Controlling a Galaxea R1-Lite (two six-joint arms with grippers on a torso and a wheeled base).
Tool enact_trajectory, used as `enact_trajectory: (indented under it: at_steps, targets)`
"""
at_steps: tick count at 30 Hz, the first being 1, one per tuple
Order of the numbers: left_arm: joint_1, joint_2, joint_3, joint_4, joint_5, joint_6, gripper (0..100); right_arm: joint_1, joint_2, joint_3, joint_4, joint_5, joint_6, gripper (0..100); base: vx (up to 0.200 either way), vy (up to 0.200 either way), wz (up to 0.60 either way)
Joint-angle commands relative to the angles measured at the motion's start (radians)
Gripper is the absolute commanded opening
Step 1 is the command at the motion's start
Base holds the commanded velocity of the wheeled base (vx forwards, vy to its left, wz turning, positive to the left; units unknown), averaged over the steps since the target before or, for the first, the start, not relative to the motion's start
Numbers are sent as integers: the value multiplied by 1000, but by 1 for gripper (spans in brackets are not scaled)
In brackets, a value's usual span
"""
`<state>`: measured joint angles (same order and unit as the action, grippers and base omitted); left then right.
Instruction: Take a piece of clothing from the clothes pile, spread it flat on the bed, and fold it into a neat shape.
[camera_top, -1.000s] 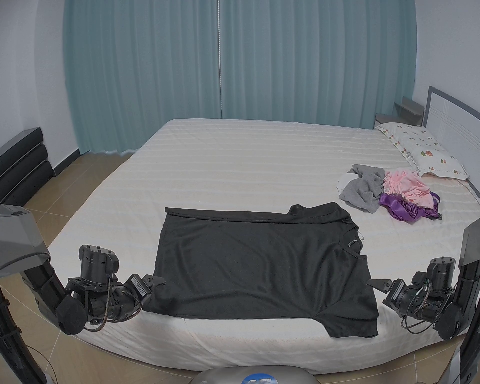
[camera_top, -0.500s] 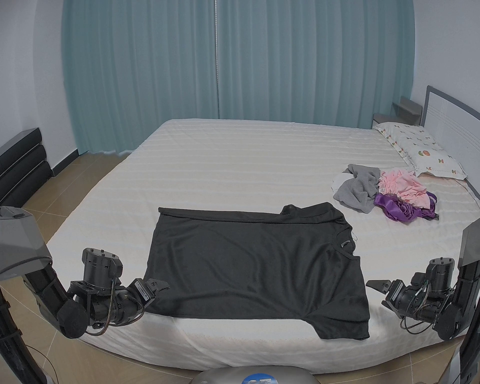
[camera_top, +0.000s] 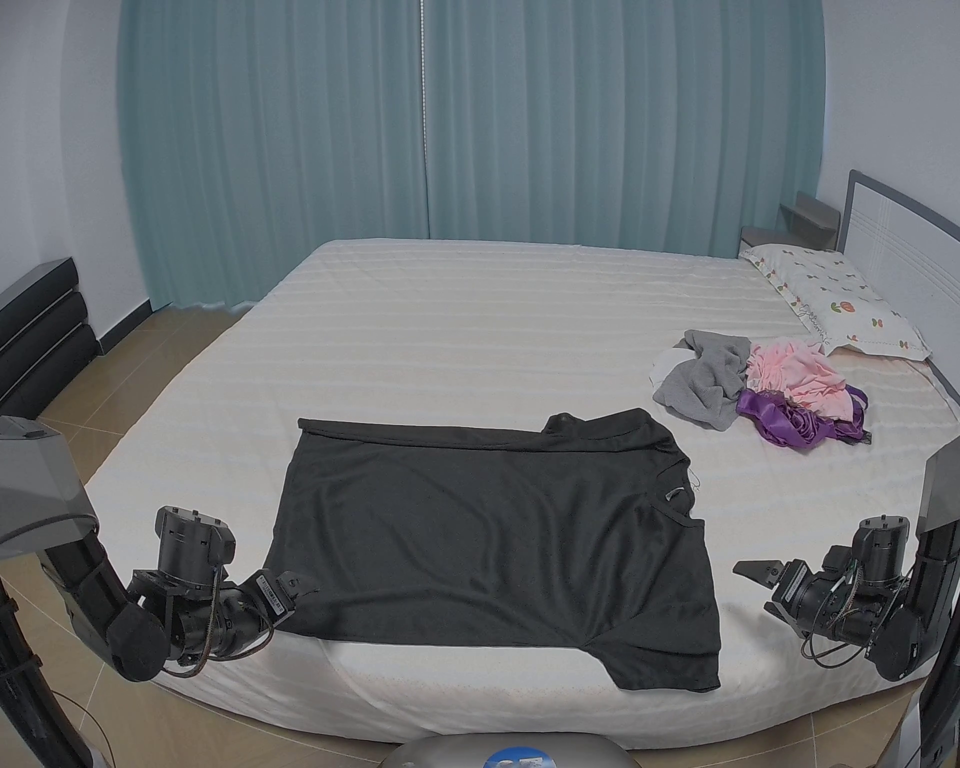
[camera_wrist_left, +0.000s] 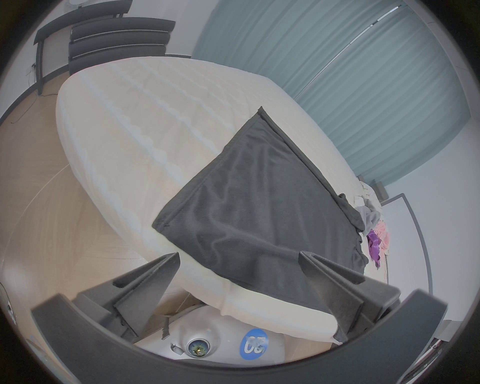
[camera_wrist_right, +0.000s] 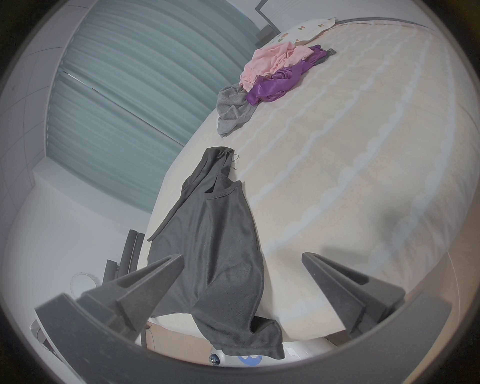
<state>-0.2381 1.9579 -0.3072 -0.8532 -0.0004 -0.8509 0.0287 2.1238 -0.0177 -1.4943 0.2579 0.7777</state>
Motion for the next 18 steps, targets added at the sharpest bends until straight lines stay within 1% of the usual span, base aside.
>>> enact_trajectory:
  at_steps: [1,3,9,14,18]
  targets:
    - [10,10,17,0,0,1,100,-1,4,18,2,1,0,100,0,0,0]
    - [10,10,20,0,0,1,100,-1,4,18,3,1,2,100,0,0,0]
    - [51,12,28,2,0,13,100,-3,4,18,8,0,2,100,0,0,0]
    - [80,87,27,-4,5,39,100,-1,5,18,8,0,2,100,0,0,0]
    - [103,122,11,-15,3,39,100,0,5,18,8,0,3,100,0,0,0]
